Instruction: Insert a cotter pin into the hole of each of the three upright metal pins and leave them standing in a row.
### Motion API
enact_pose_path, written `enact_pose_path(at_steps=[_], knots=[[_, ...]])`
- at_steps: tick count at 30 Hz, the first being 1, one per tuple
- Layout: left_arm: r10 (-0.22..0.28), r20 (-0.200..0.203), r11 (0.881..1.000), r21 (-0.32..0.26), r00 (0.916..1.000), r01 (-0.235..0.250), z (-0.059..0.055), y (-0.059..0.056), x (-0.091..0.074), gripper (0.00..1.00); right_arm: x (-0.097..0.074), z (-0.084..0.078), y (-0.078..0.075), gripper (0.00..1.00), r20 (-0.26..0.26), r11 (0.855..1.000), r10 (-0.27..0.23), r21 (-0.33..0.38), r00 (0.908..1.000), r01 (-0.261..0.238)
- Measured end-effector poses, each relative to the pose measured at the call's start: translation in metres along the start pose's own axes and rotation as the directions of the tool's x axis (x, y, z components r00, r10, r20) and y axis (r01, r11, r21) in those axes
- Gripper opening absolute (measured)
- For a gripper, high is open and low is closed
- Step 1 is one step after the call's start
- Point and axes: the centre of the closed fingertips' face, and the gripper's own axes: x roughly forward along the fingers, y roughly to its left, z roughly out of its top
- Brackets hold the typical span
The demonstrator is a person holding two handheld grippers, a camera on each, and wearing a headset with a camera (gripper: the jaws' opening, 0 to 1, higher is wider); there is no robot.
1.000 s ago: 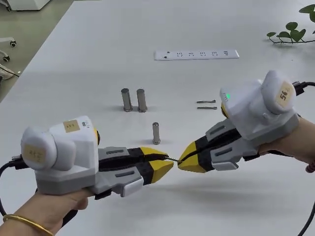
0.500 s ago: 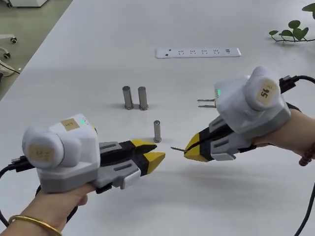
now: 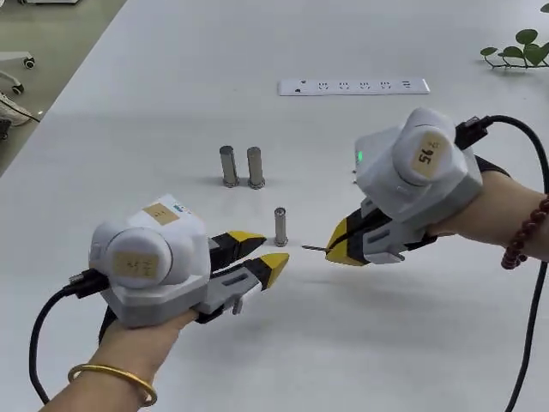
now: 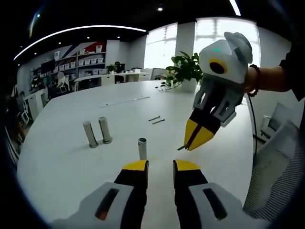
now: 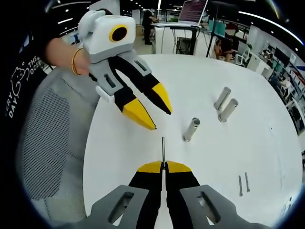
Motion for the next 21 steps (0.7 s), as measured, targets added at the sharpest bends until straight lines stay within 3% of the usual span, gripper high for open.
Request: enact_pose_path(at_steps=[11, 14, 21], knots=[[0.07, -0.016, 0.998, -0.007, 0.9974, -0.07, -0.002, 0.021, 0.02, 0.19, 0.003, 0.0, -0.023, 0.0, -0.078, 1.0, -0.018, 0.007, 0.9968, 0.018], [0.072, -0.005, 0.996, -0.053, 0.9974, -0.072, 0.001, 0.023, 0.028, 0.19, 0.006, -0.001, -0.03, 0.0, -0.095, 1.0, -0.014, 0.021, 0.9953, 0.016], [0.077, -0.006, 0.996, -0.054, 0.997, -0.077, 0.0, 0.028, 0.041, 0.18, 0.009, -0.002, -0.034, 0.0, -0.129, 0.999, -0.009, 0.04, 0.9916, 0.014]])
